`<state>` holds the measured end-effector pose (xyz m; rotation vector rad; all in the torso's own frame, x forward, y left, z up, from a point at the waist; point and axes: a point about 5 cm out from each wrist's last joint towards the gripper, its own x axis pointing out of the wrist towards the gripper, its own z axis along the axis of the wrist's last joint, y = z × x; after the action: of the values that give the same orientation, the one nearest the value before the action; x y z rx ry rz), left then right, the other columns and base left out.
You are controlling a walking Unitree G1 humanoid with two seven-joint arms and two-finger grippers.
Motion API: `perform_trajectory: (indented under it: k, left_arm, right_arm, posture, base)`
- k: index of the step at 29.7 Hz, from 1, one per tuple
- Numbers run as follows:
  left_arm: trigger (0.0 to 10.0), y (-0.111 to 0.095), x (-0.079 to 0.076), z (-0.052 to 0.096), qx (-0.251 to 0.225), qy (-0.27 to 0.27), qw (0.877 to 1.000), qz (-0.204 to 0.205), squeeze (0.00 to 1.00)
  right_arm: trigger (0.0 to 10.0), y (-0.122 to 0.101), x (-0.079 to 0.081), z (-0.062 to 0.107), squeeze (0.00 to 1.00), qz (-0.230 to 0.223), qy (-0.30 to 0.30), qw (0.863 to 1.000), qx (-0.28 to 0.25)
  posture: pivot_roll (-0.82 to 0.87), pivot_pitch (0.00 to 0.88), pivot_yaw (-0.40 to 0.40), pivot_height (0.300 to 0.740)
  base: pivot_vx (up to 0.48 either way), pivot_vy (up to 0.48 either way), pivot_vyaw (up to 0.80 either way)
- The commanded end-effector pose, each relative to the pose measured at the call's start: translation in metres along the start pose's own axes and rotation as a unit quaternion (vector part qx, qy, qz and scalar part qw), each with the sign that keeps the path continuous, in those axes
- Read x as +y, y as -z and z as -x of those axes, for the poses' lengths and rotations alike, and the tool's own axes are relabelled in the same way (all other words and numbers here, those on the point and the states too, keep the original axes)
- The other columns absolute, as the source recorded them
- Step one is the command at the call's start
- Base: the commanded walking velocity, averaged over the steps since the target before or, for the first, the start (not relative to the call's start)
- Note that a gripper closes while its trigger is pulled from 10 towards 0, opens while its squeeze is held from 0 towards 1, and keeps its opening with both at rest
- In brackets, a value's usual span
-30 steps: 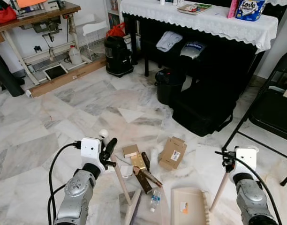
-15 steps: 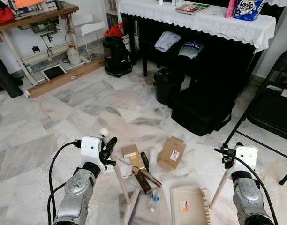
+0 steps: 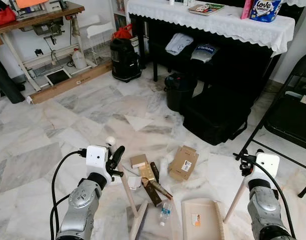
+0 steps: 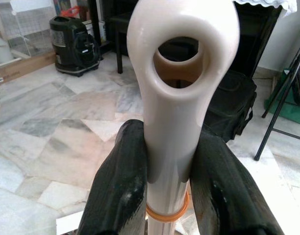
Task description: Sweep floor
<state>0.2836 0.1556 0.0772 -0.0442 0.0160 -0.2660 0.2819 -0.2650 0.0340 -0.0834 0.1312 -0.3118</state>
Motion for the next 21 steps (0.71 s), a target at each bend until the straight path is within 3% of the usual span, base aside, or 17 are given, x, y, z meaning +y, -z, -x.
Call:
perform_trajectory:
  k: [1, 2, 15, 16, 17, 18, 21]
  left_arm:
    - [10.0, -0.007, 0.002, -0.003, -0.010, 0.001, 1.000, -0.010, 0.00]
    - [10.0, -0.007, 0.002, -0.002, -0.009, 0.001, 1.000, -0.010, 0.00]
    - [10.0, -0.006, 0.000, -0.003, -0.005, 0.008, 1.000, -0.008, 0.00]
    - [10.0, -0.006, 0.000, -0.003, -0.005, 0.008, 1.000, -0.008, 0.00]
    - [10.0, -0.006, 0.000, -0.003, -0.005, 0.008, 1.000, -0.007, 0.00]
    - [10.0, -0.006, 0.000, -0.003, -0.005, 0.009, 1.000, -0.008, 0.00]
    - [10.0, -0.005, 0.000, -0.003, -0.004, 0.010, 1.000, -0.007, 0.00]
  right_arm:
    - [10.0, 0.007, 0.000, 0.002, 0.07, -0.001, -0.007, 1.000, 0.021]
    - [10.0, 0.007, 0.000, 0.003, 1.00, 0.002, -0.008, 1.000, 0.023]
    - [10.0, 0.008, -0.017, 0.001, 1.00, 0.011, -0.050, 0.998, 0.048]
    - [10.0, 0.008, -0.018, 0.001, 0.55, 0.009, -0.059, 0.997, 0.054]
    - [10.0, 0.009, -0.018, 0.001, 0.55, 0.006, -0.069, 0.996, 0.060]
    - [10.0, 0.009, -0.019, 0.000, 0.00, 0.015, -0.072, 0.995, 0.062]
    - [10.0, 0.008, -0.023, 0.000, 0.00, 0.024, -0.070, 0.995, 0.062]
  posture:
    - [0.10, 0.000, 0.037, 0.740]
    - [0.10, 0.000, 0.038, 0.740]
    - [0.10, 0.000, 0.043, 0.740]
    - [0.09, 0.000, 0.044, 0.740]
    - [0.09, 0.000, 0.044, 0.740]
    - [0.09, 0.000, 0.044, 0.740]
    - [0.09, 0.000, 0.045, 0.740]
  base:
    - [0.000, 0.000, 0.00]
    - [0.000, 0.000, 0.00]
    - [0.000, 0.000, 0.00]
    - [0.000, 0.000, 0.00]
    - [0.000, 0.000, 0.00]
    - [0.000, 0.000, 0.00]
    - [0.000, 0.000, 0.00]
